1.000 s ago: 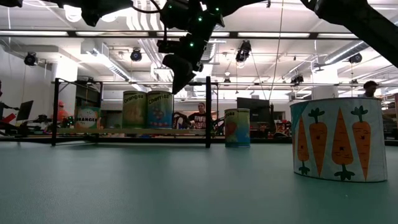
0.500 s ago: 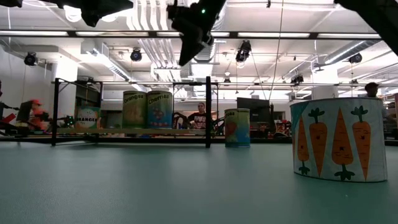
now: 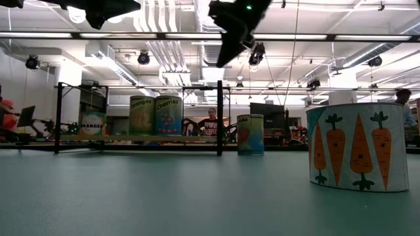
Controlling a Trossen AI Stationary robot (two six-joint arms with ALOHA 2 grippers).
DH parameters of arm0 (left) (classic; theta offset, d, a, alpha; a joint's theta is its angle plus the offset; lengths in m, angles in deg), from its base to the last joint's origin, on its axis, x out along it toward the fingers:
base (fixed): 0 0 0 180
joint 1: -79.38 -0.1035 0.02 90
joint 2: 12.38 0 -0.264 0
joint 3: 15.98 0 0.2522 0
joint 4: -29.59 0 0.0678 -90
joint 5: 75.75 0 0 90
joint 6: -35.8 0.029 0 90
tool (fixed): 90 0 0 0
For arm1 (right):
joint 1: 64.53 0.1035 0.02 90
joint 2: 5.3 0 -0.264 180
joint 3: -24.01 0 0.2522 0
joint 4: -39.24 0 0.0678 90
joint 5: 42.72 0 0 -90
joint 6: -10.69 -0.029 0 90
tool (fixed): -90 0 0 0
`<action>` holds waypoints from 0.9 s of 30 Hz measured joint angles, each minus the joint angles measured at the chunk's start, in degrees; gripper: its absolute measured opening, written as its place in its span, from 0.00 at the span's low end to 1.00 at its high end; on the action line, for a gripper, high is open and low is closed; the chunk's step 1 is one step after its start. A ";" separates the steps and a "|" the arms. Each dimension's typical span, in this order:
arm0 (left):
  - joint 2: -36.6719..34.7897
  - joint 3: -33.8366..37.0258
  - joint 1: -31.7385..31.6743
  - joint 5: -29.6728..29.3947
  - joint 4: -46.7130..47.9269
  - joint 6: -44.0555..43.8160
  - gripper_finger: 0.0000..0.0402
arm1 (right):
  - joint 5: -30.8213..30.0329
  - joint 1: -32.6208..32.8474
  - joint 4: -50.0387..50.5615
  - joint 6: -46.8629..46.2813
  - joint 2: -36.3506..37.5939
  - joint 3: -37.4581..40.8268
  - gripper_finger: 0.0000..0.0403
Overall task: Pick and place cans onto a shelf
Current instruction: Put the canned tomatoes on the shelf
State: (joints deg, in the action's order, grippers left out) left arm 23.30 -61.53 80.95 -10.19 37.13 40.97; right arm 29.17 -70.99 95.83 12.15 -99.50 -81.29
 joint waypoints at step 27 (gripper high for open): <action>0.02 0.00 0.00 -0.01 -0.06 0.10 0.00 | 0.28 -8.85 -38.26 -3.15 17.26 43.43 0.35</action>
State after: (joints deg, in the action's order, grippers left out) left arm 23.33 -61.53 80.95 -10.20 37.07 41.08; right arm 29.45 -79.84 57.57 9.00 -82.25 -37.86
